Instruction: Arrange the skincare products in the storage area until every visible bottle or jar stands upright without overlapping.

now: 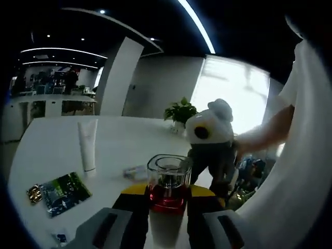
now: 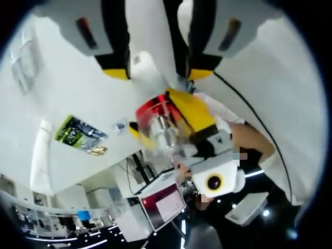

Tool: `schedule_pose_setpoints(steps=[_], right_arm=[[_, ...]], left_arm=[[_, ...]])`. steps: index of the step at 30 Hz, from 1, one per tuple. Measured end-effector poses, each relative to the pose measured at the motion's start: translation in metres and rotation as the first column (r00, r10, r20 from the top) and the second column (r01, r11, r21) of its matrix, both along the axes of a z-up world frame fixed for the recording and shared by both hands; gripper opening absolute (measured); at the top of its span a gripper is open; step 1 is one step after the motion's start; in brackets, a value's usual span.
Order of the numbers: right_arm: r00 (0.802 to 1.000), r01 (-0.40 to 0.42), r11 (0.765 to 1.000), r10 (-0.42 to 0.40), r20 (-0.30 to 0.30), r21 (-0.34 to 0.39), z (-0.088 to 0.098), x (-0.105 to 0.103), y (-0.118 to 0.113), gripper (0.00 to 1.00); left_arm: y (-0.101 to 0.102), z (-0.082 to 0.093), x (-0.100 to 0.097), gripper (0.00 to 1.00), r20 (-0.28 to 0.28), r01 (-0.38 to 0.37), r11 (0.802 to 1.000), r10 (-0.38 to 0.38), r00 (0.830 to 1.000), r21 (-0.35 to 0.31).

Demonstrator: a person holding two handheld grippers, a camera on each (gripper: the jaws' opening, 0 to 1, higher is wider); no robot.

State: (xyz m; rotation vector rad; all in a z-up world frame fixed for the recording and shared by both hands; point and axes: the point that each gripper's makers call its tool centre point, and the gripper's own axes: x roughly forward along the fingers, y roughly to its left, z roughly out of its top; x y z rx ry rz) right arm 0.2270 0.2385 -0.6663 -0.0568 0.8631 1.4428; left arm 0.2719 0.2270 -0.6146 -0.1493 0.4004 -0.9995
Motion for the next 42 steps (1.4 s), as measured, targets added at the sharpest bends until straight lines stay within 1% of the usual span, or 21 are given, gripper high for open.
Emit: schedule_pose_setpoints(steps=[3,6,8,16,24,26,31,37,42], right_arm=[[1.0,-0.008,1.0,0.008,-0.009,-0.024,-0.005,-0.004,-0.004,0.44],[1.0,-0.011,0.999,0.01,-0.011,-0.036,-0.007,-0.006,-0.006,0.44],[1.0,-0.006,0.999,0.005,-0.016,-0.045,-0.008,-0.006,-0.009,0.44],[1.0,0.013,0.998,-0.014,-0.025,-0.059,-0.01,-0.008,-0.014,0.44],[0.999,0.027,0.997,-0.029,-0.03,-0.068,-0.012,-0.009,-0.017,0.44],[0.999,0.029,0.997,-0.031,-0.031,-0.072,-0.013,-0.01,-0.017,0.44],[0.999,0.029,0.997,-0.032,-0.036,-0.077,-0.014,-0.012,-0.016,0.44],[0.999,0.02,0.996,-0.023,-0.038,-0.082,-0.014,-0.013,-0.013,0.44],[0.999,0.016,0.997,-0.019,-0.041,-0.082,-0.014,-0.014,-0.011,0.44]], left_arm=[[0.002,-0.006,0.003,0.27,0.005,-0.007,1.0,0.007,1.0,0.013],[0.004,-0.009,0.004,0.27,0.005,-0.005,1.0,0.005,1.0,0.012],[0.002,-0.011,0.005,0.27,0.016,0.001,1.0,-0.001,1.0,0.026],[-0.002,-0.024,0.006,0.27,0.054,0.032,0.996,-0.036,0.998,0.08],[-0.004,-0.029,0.006,0.27,0.093,0.038,0.994,-0.048,0.995,0.105],[-0.004,-0.031,0.006,0.27,0.093,0.04,0.993,-0.051,0.994,0.112],[-0.006,-0.037,0.002,0.27,0.114,0.054,0.988,-0.071,0.991,0.143],[-0.004,-0.044,-0.001,0.27,0.109,0.057,0.987,-0.074,0.991,0.153],[-0.003,-0.05,-0.004,0.27,0.117,0.063,0.983,-0.084,0.99,0.171]])
